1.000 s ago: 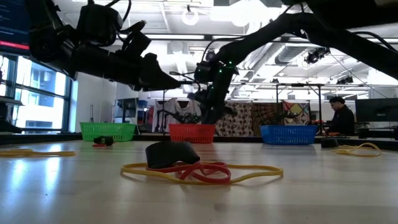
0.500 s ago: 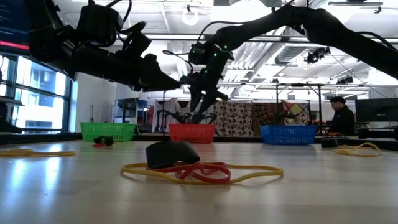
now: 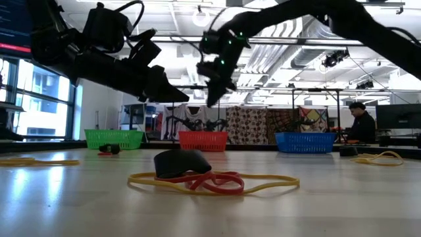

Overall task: Sort rubber bands into baskets
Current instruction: Put the yellow rubber band into the blue bin

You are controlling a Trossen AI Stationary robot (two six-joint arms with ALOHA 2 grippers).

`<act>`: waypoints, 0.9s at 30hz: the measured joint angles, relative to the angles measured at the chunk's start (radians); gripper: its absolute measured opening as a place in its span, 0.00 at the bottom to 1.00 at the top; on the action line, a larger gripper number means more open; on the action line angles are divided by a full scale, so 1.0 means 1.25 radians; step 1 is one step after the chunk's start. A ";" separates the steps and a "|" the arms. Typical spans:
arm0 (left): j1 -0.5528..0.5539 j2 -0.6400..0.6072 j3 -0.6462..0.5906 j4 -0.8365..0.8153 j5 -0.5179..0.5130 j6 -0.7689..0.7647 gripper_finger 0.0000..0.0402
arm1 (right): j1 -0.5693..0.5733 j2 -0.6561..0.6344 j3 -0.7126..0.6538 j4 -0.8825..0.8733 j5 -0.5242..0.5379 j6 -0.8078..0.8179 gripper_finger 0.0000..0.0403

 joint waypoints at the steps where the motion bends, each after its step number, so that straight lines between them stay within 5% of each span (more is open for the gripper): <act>1: -0.002 0.000 0.000 -0.001 0.000 0.005 0.38 | 0.009 -0.010 -0.011 0.025 0.005 -0.013 0.04; 6: -0.024 0.000 0.000 -0.001 -0.014 0.045 0.38 | 0.043 -0.073 -0.137 0.183 0.025 -0.017 0.01; 16: -0.058 0.000 0.000 -0.009 -0.027 0.055 0.38 | 0.116 -0.315 -0.586 0.540 0.046 0.027 0.00; 27: -0.077 0.000 0.000 -0.027 0.052 0.048 0.38 | 0.284 -0.631 -1.048 0.735 0.205 0.155 0.00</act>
